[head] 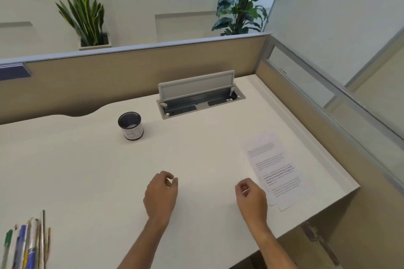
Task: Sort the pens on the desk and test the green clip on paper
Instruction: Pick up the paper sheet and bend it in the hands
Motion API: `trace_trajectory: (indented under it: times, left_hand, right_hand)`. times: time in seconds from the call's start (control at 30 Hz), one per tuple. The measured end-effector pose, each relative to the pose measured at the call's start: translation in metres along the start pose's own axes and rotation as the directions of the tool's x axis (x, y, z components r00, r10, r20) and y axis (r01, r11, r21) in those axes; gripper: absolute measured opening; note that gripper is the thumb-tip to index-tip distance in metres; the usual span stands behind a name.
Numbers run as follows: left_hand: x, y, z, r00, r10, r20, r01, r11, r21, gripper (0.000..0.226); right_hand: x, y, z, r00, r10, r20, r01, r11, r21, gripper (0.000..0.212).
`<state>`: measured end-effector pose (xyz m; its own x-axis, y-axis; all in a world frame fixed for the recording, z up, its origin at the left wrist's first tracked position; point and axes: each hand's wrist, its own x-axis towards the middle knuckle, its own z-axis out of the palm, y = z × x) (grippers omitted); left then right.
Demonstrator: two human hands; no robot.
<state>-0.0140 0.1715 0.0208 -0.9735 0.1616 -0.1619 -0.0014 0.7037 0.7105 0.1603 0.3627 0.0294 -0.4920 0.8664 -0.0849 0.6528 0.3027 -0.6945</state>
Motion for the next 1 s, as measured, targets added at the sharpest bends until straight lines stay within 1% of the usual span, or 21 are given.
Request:
trace_trajectory:
  times: [0.07, 0.13, 0.2, 0.27, 0.33, 0.43, 0.5, 0.57, 0.63, 0.73, 0.87, 1.0]
  left_hand:
    - [-0.008, 0.03, 0.034, 0.986, 0.034, 0.165, -0.007, 0.986, -0.164, 0.004]
    - [-0.018, 0.059, 0.072, 0.953, 0.014, 0.304, 0.073, 0.959, -0.273, 0.003]
    - [-0.025, 0.087, 0.114, 0.929, -0.006, 0.37, 0.142, 0.928, -0.343, 0.007]
    - [-0.032, 0.113, 0.154, 0.913, -0.031, 0.407, 0.203, 0.9, -0.386, 0.016]
    - [-0.038, 0.135, 0.188, 0.897, -0.071, 0.436, 0.257, 0.887, -0.384, 0.029]
    - [-0.044, 0.157, 0.227, 0.887, -0.124, 0.444, 0.309, 0.875, -0.372, 0.048]
    - [-0.046, 0.17, 0.245, 0.894, -0.145, 0.424, 0.317, 0.873, -0.371, 0.052]
    - [-0.05, 0.179, 0.257, 0.91, -0.149, 0.387, 0.286, 0.901, -0.326, 0.053]
    - [-0.054, 0.187, 0.264, 0.932, -0.132, 0.337, 0.225, 0.941, -0.253, 0.053]
    - [-0.064, 0.199, 0.268, 0.96, -0.096, 0.265, 0.14, 0.978, -0.156, 0.053]
    - [-0.071, 0.203, 0.276, 0.967, -0.042, 0.252, 0.057, 0.997, -0.052, 0.06]
    - [-0.067, 0.198, 0.276, 0.962, -0.032, 0.272, 0.029, 0.999, 0.014, 0.064]
  right_hand:
    - [0.034, 0.019, -0.029, 0.995, 0.047, -0.093, -0.046, 0.999, 0.017, 0.018]
    - [0.07, 0.039, -0.054, 0.985, 0.093, -0.147, -0.09, 0.996, 0.029, 0.018]
    - [0.104, 0.059, -0.077, 0.98, 0.116, -0.159, -0.111, 0.993, 0.04, 0.014]
    - [0.136, 0.079, -0.094, 0.984, 0.119, -0.133, -0.12, 0.993, 0.003, 0.008]
    - [0.164, 0.097, -0.105, 0.987, 0.135, -0.086, -0.142, 0.987, -0.075, 0.017]
    - [0.195, 0.118, -0.112, 0.984, 0.178, -0.004, -0.176, 0.965, -0.194, 0.043]
    - [0.212, 0.127, -0.114, 0.973, 0.228, 0.031, -0.211, 0.937, -0.277, 0.062]
    - [0.223, 0.133, -0.115, 0.962, 0.268, 0.047, -0.235, 0.907, -0.351, 0.07]
    - [0.228, 0.135, -0.113, 0.962, 0.268, 0.047, -0.229, 0.89, -0.393, 0.068]
    - [0.232, 0.133, -0.107, 0.955, 0.291, 0.053, -0.248, 0.887, -0.391, 0.061]
    - [0.231, 0.127, -0.101, 0.941, 0.329, 0.076, -0.276, 0.879, -0.389, 0.061]
    - [0.234, 0.127, -0.1, 0.929, 0.353, 0.114, -0.301, 0.898, -0.32, 0.06]
